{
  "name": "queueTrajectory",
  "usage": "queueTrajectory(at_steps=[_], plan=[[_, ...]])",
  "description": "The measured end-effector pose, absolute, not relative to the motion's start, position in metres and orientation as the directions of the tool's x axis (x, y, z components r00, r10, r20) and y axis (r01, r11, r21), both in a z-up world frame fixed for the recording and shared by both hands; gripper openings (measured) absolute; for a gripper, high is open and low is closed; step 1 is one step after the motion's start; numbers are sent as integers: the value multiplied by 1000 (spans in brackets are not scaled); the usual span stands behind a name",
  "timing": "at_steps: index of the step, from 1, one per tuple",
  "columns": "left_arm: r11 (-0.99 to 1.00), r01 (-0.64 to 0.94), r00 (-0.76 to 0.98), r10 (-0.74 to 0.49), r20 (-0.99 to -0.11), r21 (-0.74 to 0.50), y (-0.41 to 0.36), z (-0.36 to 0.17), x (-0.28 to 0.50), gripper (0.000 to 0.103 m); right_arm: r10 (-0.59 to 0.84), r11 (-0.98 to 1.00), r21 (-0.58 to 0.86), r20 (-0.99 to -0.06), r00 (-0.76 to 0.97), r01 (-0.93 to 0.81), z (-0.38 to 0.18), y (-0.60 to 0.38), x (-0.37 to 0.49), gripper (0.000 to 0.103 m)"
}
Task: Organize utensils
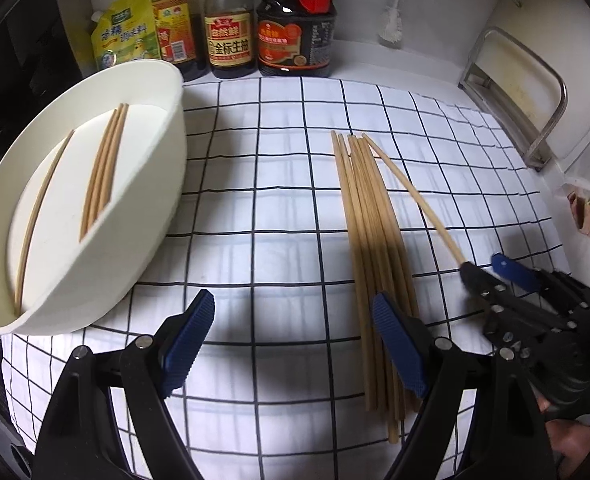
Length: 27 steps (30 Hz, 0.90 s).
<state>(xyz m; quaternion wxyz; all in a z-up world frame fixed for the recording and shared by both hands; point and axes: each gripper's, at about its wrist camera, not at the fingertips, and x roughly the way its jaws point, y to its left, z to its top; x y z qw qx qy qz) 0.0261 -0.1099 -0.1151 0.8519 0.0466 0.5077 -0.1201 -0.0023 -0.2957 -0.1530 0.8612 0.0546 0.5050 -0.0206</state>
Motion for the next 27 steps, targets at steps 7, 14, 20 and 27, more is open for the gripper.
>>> queueTrajectory(at_steps=[7,14,20,27], plan=[[969,245,443,-146,-885,-38,-118,-129,36,80,31,995,76,-864,502,69,-150,-294,-2,41],[971,237,433,-130,-892,-27,-120,-137,41,80,37,995,79,-863,504,61,-151,-291,1,41],[977,213,430,-122,-895,-31,-118,-140,45,80,39,996,77,-864,502,54,-153,-290,3,41],[976,216,438,-114,-892,-18,-122,-141,46,81,41,995,79,-863,504,55,-153,-291,4,41]])
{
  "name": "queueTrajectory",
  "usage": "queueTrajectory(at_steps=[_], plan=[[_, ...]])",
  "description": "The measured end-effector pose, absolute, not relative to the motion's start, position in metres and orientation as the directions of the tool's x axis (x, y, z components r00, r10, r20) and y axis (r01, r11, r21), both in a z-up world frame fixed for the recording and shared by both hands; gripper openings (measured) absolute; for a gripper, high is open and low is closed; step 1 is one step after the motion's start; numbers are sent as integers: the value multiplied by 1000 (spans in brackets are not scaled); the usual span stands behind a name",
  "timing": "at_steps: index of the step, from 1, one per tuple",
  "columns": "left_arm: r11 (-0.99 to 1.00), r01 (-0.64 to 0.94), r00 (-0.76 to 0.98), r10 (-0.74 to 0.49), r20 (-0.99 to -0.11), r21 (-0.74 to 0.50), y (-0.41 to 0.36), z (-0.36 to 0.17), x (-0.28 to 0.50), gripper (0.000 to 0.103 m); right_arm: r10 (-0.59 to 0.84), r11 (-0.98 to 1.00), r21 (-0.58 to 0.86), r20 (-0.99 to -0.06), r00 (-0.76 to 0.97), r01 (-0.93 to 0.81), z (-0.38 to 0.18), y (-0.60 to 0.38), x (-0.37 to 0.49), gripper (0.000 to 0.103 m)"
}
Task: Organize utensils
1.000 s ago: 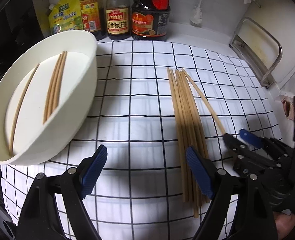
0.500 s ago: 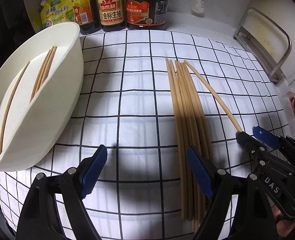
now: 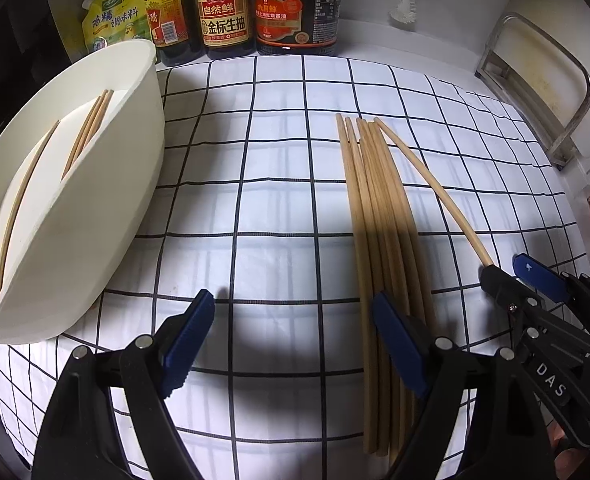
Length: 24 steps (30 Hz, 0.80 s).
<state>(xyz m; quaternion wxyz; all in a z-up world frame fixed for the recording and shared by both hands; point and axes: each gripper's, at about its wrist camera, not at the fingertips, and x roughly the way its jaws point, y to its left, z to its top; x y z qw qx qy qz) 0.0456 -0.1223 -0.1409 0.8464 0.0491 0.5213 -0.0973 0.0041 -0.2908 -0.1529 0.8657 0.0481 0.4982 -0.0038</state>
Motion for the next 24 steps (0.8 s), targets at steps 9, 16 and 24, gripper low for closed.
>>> queueTrajectory(at_steps=[9,16,24], plan=[[980,196,444,-69,-894,21,-123,-143,47,88,36,997,66,-860,509,40,-153,-288,5,41],[985,170,424,-48,-904,27,-121,-147,55,88,21,999,36,-857,515,19,-154,-284,8,41],[978,207,433,-79,-898,14,-131,-143,57,61,39,999,18,-849,527,-43,-154,-275,15,36]])
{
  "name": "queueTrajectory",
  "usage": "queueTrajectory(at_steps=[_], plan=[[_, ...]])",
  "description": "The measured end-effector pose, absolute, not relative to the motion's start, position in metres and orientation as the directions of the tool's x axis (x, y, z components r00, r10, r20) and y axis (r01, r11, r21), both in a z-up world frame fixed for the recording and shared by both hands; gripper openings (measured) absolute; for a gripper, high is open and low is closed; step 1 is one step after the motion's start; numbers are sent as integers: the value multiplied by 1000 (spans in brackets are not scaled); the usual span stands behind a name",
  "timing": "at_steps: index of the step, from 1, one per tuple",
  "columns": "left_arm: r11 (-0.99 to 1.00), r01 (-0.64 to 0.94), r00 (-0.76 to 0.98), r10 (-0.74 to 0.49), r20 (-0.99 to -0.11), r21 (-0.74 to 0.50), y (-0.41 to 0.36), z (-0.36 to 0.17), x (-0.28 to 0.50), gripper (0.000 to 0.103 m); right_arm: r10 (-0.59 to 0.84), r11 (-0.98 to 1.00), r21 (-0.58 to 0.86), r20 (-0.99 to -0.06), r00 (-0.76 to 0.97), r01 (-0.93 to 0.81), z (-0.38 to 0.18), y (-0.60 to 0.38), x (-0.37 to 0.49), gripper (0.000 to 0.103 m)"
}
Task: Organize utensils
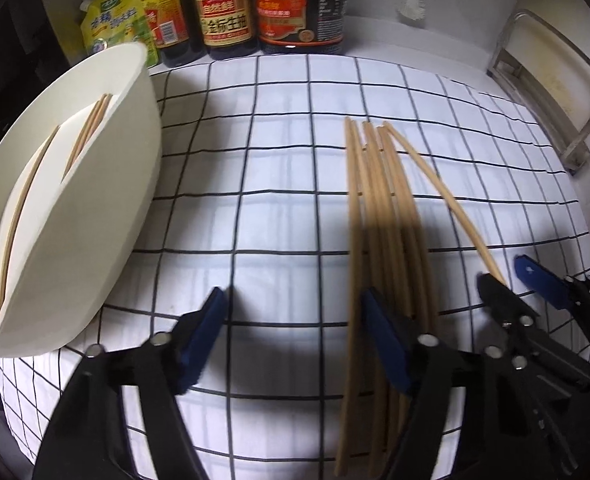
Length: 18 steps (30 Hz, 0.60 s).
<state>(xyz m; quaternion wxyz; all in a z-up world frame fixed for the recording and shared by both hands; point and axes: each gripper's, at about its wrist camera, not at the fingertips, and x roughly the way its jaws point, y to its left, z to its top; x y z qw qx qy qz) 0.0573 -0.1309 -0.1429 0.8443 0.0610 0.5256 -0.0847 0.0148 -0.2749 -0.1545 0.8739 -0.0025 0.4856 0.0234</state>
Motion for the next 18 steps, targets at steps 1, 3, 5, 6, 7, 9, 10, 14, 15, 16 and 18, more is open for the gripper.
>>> queueTrajectory(at_steps=[1,3,5,6,7,9,10,14,15,16,18], plan=[[976,216,434,-83,-897,14,-133,-142,57,58,43,998,18,-849,526,-53,-154,-273,16,31],[973,231,432,-97,-896,7,-135,-141,55,39,56,997,17,-852,521,-78,-153,-268,16,20],[969,248,427,-112,-897,-3,-137,-139,55,22,58,996,14,-854,517,-89,-153,-265,17,8],[967,255,424,-115,-898,-3,-138,-139,55,10,63,996,20,-856,513,-89,-153,-265,17,7],[965,261,418,-118,-901,-5,-138,-139,55,8,70,996,30,-857,510,-86,-153,-266,17,7],[965,263,409,-120,-905,-9,-137,-139,56,8,87,996,57,-860,503,-73,-153,-269,17,7],[965,263,403,-121,-907,-12,-136,-138,56,8,93,996,72,-861,499,-61,-152,-271,16,6],[964,266,399,-133,-907,-24,-131,-131,55,7,111,993,118,-858,502,-19,-142,-276,9,7],[962,271,403,-141,-905,-29,-131,-126,54,7,115,992,128,-855,505,-9,-138,-277,7,6],[961,275,406,-149,-902,-35,-130,-121,53,7,118,991,137,-852,510,0,-133,-278,5,7],[958,284,414,-168,-895,-48,-128,-110,53,7,122,988,152,-847,517,16,-124,-279,2,7]])
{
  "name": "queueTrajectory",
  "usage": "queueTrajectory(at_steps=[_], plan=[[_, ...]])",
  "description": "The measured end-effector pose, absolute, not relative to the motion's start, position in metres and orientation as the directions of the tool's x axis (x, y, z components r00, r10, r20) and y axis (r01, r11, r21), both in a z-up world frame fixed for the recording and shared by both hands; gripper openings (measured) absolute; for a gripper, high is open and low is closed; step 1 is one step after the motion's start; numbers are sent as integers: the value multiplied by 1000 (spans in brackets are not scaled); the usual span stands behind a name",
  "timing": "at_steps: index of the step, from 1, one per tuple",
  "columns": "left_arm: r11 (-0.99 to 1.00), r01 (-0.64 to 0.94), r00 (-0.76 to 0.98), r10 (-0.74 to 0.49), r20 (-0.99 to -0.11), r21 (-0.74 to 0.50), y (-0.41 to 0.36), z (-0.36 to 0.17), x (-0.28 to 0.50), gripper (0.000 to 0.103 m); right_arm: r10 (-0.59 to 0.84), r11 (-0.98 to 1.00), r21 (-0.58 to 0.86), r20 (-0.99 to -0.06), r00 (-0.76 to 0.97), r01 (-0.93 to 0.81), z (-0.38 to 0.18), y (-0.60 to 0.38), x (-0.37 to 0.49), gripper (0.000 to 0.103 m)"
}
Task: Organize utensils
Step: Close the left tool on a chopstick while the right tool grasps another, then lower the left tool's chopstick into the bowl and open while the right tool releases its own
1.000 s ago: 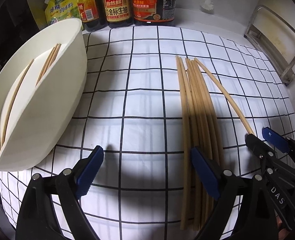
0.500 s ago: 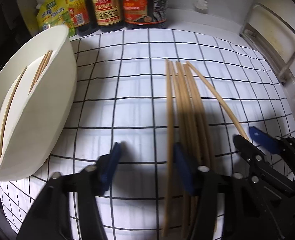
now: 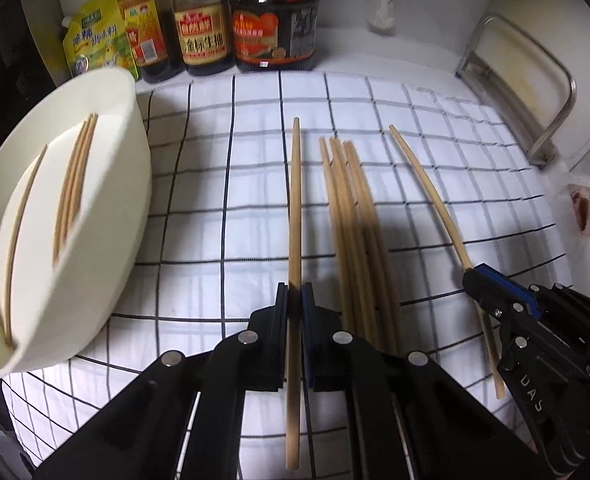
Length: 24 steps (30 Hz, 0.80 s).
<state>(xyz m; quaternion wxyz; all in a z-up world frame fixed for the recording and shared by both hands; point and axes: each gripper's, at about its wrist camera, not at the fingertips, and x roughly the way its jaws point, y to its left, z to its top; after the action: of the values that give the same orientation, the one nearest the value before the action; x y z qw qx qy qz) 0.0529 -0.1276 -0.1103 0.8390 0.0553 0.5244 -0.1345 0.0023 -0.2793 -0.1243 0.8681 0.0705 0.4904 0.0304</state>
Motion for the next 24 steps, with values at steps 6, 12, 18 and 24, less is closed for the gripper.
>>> queueTrajectory(at_steps=[6,12,18,24], plan=[[950,301,454,-225,-862,-90,-111,-68,54,7,135,980,192,-814,565,44,-82,-274,2,7],[958,270,518,-232,-823,-99,-71,-29,60,7,180,978,208,-768,615,-26,-41,-233,26,7],[979,188,566,-176,-806,-82,-3,-9,79,7,252,967,221,-751,610,-127,-29,-170,61,7],[993,102,560,-113,-821,-66,60,-18,100,7,328,944,240,-767,551,-228,-39,-95,96,7]])
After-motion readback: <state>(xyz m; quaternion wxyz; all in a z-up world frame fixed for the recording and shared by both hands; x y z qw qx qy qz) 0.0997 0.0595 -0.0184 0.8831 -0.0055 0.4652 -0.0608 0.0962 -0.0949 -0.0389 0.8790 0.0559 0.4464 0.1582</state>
